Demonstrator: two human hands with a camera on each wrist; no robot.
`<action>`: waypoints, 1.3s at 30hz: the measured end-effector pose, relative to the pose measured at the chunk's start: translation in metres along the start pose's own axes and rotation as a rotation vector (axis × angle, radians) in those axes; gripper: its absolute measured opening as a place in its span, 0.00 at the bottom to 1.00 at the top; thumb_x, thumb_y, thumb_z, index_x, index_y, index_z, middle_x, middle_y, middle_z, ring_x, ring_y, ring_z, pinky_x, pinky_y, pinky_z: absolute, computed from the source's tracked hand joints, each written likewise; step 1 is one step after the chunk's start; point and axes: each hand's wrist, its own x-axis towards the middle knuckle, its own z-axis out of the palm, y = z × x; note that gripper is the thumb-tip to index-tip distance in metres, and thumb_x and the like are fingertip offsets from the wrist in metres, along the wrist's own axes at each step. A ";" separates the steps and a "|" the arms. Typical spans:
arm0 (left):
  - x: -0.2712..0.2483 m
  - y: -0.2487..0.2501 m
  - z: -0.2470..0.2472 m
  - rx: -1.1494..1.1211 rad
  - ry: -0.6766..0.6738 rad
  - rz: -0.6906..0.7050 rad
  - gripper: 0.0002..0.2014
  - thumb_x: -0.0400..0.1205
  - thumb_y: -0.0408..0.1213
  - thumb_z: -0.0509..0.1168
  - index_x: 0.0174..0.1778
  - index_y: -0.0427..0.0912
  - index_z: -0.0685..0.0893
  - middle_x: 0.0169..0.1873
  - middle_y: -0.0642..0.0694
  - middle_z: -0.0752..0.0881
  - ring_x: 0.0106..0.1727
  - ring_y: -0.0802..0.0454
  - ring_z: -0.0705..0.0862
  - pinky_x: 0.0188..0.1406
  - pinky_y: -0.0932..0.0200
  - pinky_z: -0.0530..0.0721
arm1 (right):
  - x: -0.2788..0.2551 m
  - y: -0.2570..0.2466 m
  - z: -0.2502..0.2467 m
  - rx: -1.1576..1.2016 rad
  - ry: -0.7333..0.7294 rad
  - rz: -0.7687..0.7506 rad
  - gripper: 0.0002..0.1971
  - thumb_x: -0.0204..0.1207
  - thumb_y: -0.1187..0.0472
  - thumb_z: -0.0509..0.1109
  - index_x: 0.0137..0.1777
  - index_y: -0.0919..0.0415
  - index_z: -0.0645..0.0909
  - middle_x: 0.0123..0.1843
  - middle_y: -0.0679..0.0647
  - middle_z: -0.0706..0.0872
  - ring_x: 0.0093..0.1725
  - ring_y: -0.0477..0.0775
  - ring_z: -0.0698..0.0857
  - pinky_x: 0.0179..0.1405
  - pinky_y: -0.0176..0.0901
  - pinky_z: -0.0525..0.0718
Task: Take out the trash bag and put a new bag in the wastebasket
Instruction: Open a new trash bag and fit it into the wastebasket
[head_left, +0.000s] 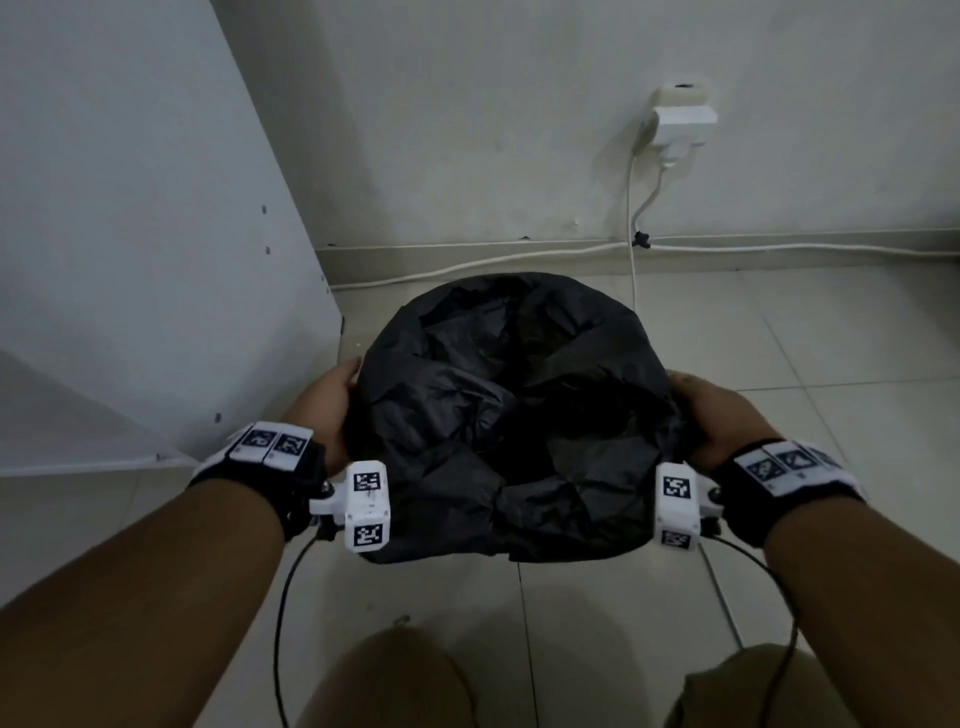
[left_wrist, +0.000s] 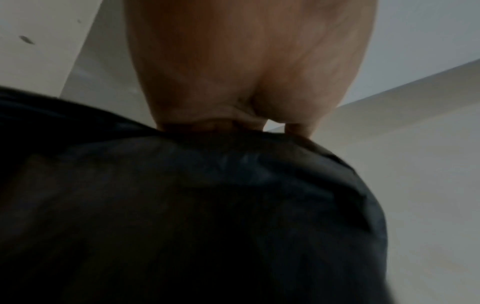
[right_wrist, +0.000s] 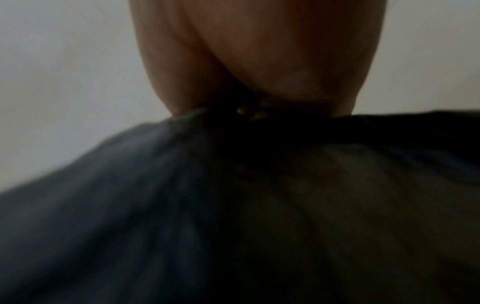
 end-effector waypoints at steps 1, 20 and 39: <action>0.004 0.003 0.002 0.043 0.017 0.041 0.21 0.89 0.50 0.59 0.67 0.40 0.84 0.59 0.43 0.89 0.51 0.45 0.90 0.45 0.53 0.86 | 0.007 -0.001 -0.006 -0.110 0.017 -0.108 0.19 0.78 0.60 0.74 0.69 0.59 0.83 0.67 0.59 0.87 0.66 0.61 0.85 0.59 0.34 0.79; -0.033 -0.074 -0.015 -0.041 -0.111 0.099 0.32 0.82 0.68 0.58 0.73 0.50 0.84 0.68 0.45 0.88 0.68 0.43 0.86 0.75 0.44 0.76 | -0.032 0.046 -0.016 -0.059 -0.235 0.040 0.33 0.70 0.34 0.74 0.69 0.54 0.84 0.68 0.53 0.88 0.68 0.57 0.86 0.75 0.57 0.76; -0.099 -0.127 -0.001 0.056 0.264 0.416 0.22 0.77 0.60 0.72 0.45 0.41 0.91 0.47 0.39 0.94 0.52 0.39 0.92 0.59 0.34 0.88 | -0.098 0.116 -0.019 0.351 0.051 -0.178 0.04 0.82 0.67 0.66 0.51 0.62 0.83 0.51 0.62 0.88 0.49 0.61 0.87 0.48 0.55 0.85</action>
